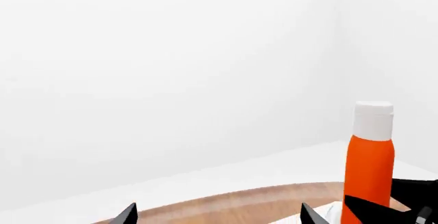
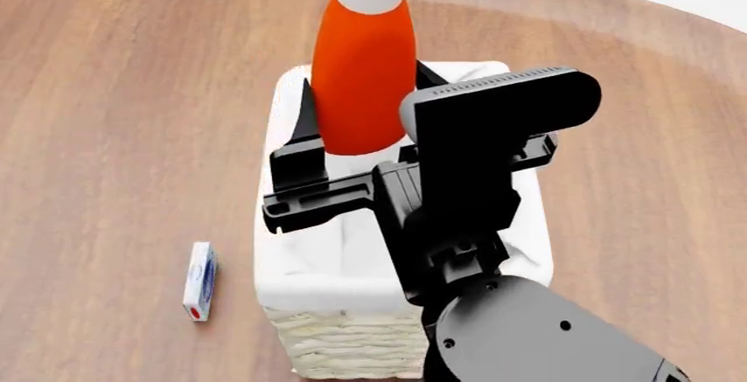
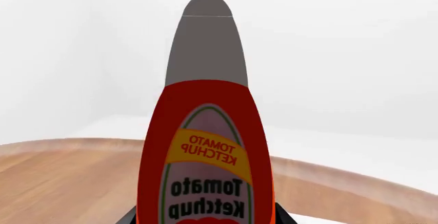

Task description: Pick up the ketchup, and put it in the basket.

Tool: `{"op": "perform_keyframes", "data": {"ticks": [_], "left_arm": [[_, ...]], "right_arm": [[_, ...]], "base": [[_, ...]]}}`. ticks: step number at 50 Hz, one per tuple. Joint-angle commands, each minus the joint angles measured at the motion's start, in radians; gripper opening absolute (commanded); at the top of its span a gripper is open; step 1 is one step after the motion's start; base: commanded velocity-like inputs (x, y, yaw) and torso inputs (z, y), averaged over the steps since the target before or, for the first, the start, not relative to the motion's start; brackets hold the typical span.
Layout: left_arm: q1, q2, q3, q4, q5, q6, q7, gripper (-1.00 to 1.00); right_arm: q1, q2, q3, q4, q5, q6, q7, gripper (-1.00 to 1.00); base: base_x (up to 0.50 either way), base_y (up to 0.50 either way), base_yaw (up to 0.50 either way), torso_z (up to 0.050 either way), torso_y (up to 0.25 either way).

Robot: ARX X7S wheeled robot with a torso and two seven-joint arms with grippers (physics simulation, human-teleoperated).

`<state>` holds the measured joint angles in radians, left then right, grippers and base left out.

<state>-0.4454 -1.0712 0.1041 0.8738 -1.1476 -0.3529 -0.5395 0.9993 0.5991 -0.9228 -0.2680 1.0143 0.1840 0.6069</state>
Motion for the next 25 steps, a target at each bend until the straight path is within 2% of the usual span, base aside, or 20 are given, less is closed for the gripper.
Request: {"op": "perform_keyframes", "data": {"ticks": [1,4,15,23,25], "left_arm": [[0.37,0.079,-0.043,0.038,0.228,0.161,-0.012,1.0],[0.41,0.101,-0.029,0.028,0.279,0.177,0.0,1.0],[0.536,0.171,-0.059,-0.024,0.315,0.287,0.028,1.0],[0.567,0.168,-0.079,-0.021,0.311,0.302,0.022,1.0],[0.573,0.168,-0.08,-0.024,0.315,0.301,0.02,1.0]], "right_arm": [[0.027,-0.009,0.015,0.034,-0.011,0.033,-0.003,-1.0],[0.035,-0.014,0.014,0.045,-0.001,0.047,0.0,-1.0],[0.062,-0.043,0.016,0.071,0.016,0.079,0.025,-1.0],[0.086,-0.058,0.023,0.088,0.032,0.105,0.052,-1.0],[0.076,-0.071,0.044,0.102,0.084,0.105,0.06,-1.0]], "base": [[0.0,0.0,0.0,0.0,0.0],[0.0,0.0,0.0,0.0,0.0],[0.0,0.0,0.0,0.001,0.0],[0.0,0.0,0.0,0.0,0.001],[0.0,0.0,0.0,0.0,0.0]]}}
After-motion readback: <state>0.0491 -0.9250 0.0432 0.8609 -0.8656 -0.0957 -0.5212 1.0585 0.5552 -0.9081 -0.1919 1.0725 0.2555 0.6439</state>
